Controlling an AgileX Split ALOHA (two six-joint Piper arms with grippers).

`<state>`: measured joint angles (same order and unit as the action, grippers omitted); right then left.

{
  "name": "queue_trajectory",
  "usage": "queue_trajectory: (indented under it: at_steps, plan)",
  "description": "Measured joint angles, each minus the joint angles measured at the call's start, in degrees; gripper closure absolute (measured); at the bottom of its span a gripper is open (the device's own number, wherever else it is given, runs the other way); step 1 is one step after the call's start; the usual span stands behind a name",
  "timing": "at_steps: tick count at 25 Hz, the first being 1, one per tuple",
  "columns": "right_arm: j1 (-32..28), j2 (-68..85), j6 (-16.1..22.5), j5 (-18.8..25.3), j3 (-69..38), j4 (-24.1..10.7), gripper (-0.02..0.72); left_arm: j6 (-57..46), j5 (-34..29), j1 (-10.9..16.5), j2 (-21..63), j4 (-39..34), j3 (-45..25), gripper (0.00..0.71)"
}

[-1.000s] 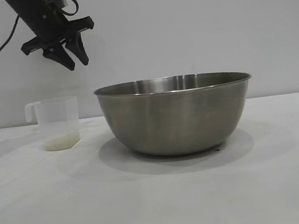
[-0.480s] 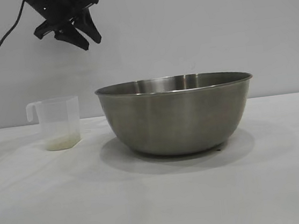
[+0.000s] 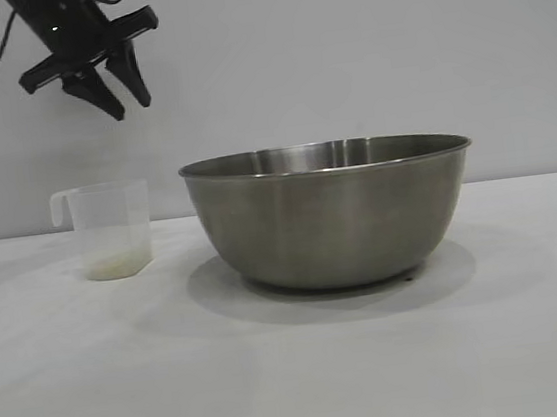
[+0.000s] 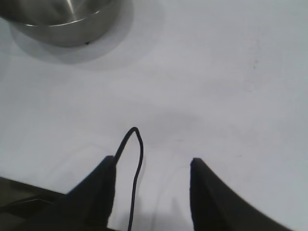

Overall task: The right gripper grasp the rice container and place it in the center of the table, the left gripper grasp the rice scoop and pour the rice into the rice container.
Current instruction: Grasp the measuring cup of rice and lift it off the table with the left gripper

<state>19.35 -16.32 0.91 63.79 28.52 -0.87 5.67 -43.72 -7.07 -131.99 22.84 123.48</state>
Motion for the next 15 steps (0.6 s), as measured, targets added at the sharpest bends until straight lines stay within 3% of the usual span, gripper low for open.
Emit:
queue_trajectory:
  at_steps: [6,12,15]
  plan:
    - [0.0,0.05,-0.09,0.0,0.0,0.0,0.404,2.0,8.08,-0.75,3.27,0.97,-0.19,0.476]
    - [0.0,0.05,-0.09,0.0,0.0,0.0,0.404,4.44,9.56,-1.58,4.33,1.74,-0.53,0.476]
    - [0.0,0.05,-0.09,0.0,0.0,0.0,0.404,7.58,11.08,-1.68,5.47,3.58,-4.82,0.476]
